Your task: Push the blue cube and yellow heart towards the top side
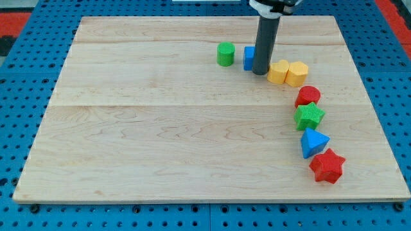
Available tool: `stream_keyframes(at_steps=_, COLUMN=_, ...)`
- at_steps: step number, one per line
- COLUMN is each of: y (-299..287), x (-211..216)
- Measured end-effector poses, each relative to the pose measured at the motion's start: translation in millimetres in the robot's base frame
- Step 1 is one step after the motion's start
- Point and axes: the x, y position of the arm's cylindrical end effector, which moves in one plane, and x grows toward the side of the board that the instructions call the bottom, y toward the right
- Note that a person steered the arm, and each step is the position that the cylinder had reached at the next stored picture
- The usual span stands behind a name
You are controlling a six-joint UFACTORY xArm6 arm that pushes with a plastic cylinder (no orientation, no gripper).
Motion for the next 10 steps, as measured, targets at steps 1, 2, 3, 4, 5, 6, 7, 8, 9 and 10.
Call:
stream_keyframes(at_steps=1, y=-4.8, x=4.5)
stream_keyframes(at_steps=2, y=-1.5, x=26.8)
stream_keyframes(at_steps=3, y=7.4, x=19.6)
stream_keyframes(at_steps=4, y=6.0, x=-7.9)
stream_keyframes(at_steps=5, y=17.4, x=-17.6)
stream_keyframes(at_steps=6, y=-10.4, x=-7.4)
stream_keyframes(at_steps=7, y=29.4, x=16.7)
stream_keyframes(at_steps=8, y=32.0, x=7.5)
stream_keyframes(at_steps=9, y=27.3, x=-11.6)
stream_keyframes(at_steps=10, y=52.6, x=-28.6)
